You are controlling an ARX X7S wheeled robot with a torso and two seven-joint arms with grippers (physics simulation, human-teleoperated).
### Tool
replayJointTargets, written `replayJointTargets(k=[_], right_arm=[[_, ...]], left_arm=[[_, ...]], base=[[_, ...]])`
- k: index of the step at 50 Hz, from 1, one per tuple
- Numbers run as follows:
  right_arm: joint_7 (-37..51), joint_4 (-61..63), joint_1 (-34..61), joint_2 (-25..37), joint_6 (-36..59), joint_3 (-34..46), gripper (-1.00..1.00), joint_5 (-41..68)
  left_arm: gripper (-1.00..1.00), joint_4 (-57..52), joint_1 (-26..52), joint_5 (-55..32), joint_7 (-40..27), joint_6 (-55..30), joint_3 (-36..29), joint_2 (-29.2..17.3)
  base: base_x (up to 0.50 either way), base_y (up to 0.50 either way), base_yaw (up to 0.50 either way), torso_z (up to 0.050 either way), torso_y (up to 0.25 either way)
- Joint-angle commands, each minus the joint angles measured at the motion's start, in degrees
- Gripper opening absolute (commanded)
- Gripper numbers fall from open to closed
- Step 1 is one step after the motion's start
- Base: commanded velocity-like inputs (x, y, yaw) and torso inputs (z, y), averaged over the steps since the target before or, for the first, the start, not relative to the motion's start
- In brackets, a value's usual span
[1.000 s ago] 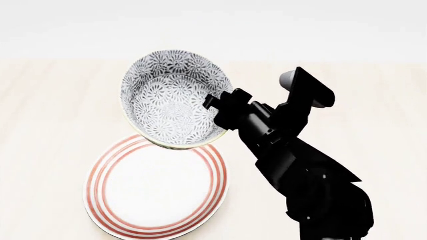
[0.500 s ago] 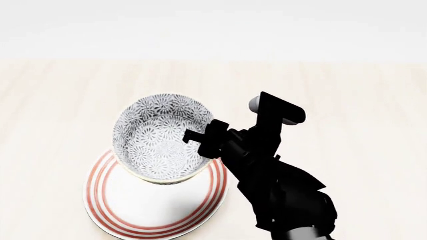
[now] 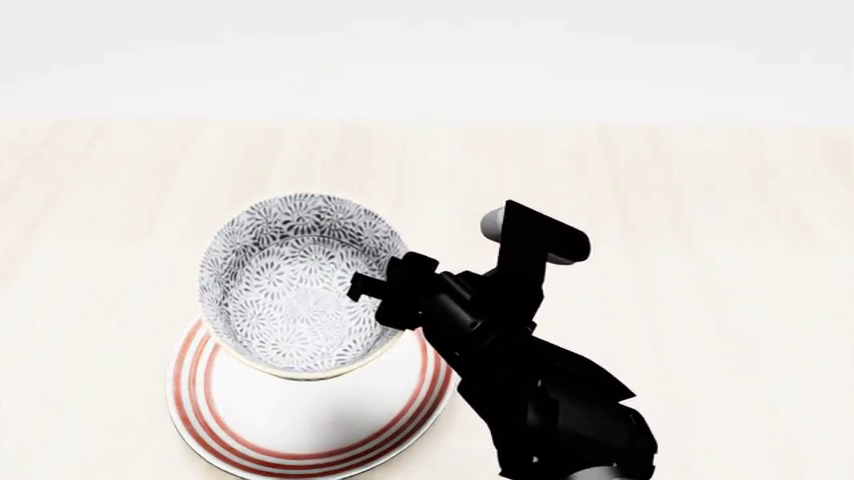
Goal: Put the bowl on the plate.
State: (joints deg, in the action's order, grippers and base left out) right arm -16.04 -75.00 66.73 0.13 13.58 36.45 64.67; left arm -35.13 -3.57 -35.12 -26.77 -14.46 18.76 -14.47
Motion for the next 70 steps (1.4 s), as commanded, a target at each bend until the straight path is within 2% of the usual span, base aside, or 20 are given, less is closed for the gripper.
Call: replayJointTargets(k=[1,7,21,34,35,43,44,46,49,54,57,61,70], right_arm=[[-0.4,0.0,-0.8,-0.1,-0.8,3.2,-1.0,5.2],[0.6,0.0,-1.0,-0.1,-1.5,9.3,-1.0,10.7],[3.3,0.0,-1.3,-0.1,-2.4,17.5,-1.0,16.0],[4.6,0.0,-1.6,-0.1,-3.3,10.2,-1.0,9.7],[4.2,0.0,-1.5,-0.1,-3.7,10.4,1.0,9.7],[-1.5,0.0,-0.5,-0.1,-15.6,11.8,1.0,13.7],[-2.3,0.0,-0.5,-0.1,-19.9,10.6,1.0,14.0],[-2.6,0.0,-0.2,0.1,-21.8,9.9,1.0,12.2],[-5.8,0.0,0.3,1.4,-22.2,5.6,1.0,14.0],[-7.2,0.2,0.2,3.7,-28.8,-0.4,1.0,17.2],[-5.6,3.7,-1.1,5.9,-30.4,-2.7,1.0,19.1],[1.0,17.4,-6.5,11.4,-33.2,-4.2,1.0,19.5],[10.7,34.3,-11.4,21.2,-32.0,-5.9,1.0,20.3]], left_arm=[[1.0,-1.1,-1.0,-0.7,-0.1,0.3,0.2,-0.2],[1.0,-1.7,-1.5,-1.2,-0.2,0.4,0.4,-0.4],[1.0,-2.4,-2.1,-1.9,-0.5,0.7,0.7,-0.6],[1.0,-2.7,-2.3,-2.3,-0.6,1.0,0.6,-0.8],[1.0,-2.7,-2.3,-2.3,-0.6,1.0,0.5,-0.9],[1.0,-2.7,-2.3,-2.4,-0.7,1.1,0.3,-1.0],[1.0,-2.7,-2.2,-2.2,-0.7,1.1,0.1,-1.0],[1.0,-2.7,-2.2,-2.2,-0.8,1.1,0.0,-1.0],[1.0,-2.8,-2.2,-2.1,-0.8,1.2,-0.1,-1.1],[1.0,-2.8,-2.0,-1.6,-0.9,1.3,-0.8,-1.1],[1.0,-2.7,-1.9,-1.5,-0.9,1.3,-0.9,-1.2],[1.0,-2.5,-1.5,-1.4,-0.9,1.3,-1.2,-1.3],[1.0,-2.3,-1.1,-1.1,-1.0,1.3,-1.8,-1.6]], base=[[0.0,0.0,0.0,0.0,0.0],[0.0,0.0,0.0,0.0,0.0],[0.0,0.0,0.0,0.0,0.001],[0.0,0.0,0.0,0.0,0.0],[0.0,0.0,0.0,0.0,0.0],[0.0,0.0,0.0,0.0,0.0],[0.0,0.0,0.0,0.0,0.0],[0.0,0.0,0.0,0.0,0.0],[0.0,0.0,0.0,0.0,0.0],[0.0,0.0,0.0,0.0,0.0],[0.0,0.0,0.0,0.0,0.0],[0.0,0.0,0.0,0.0,0.0],[0.0,0.0,0.0,0.0,0.0]])
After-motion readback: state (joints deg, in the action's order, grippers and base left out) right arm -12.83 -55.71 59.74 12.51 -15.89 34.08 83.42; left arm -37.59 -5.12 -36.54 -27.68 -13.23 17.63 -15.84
